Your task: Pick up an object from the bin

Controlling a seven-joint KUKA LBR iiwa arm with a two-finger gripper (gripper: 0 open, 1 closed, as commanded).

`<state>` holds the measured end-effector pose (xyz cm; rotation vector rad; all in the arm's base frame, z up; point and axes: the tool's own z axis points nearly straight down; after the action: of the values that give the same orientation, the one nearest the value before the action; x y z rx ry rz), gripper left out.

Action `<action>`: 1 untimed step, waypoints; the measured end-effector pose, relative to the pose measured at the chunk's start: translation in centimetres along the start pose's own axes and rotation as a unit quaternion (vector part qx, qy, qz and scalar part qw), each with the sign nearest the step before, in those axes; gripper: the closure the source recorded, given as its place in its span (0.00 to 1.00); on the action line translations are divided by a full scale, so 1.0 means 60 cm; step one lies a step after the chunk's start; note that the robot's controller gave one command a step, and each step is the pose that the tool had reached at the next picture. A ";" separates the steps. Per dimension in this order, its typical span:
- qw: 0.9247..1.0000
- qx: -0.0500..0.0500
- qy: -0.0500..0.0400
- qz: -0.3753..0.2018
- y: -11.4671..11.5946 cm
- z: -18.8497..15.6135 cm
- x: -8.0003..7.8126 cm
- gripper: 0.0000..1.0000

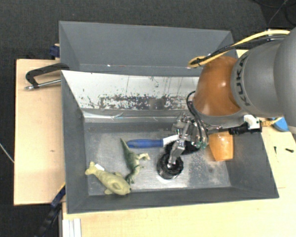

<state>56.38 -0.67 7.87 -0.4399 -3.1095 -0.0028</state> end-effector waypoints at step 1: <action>1.000 0.000 0.003 -0.001 0.002 -0.002 0.001 1.00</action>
Offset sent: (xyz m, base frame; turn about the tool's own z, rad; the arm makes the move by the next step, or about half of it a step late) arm 0.0000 0.0000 0.0000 0.0000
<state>56.36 -0.52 8.00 -0.4365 -3.1038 -0.0057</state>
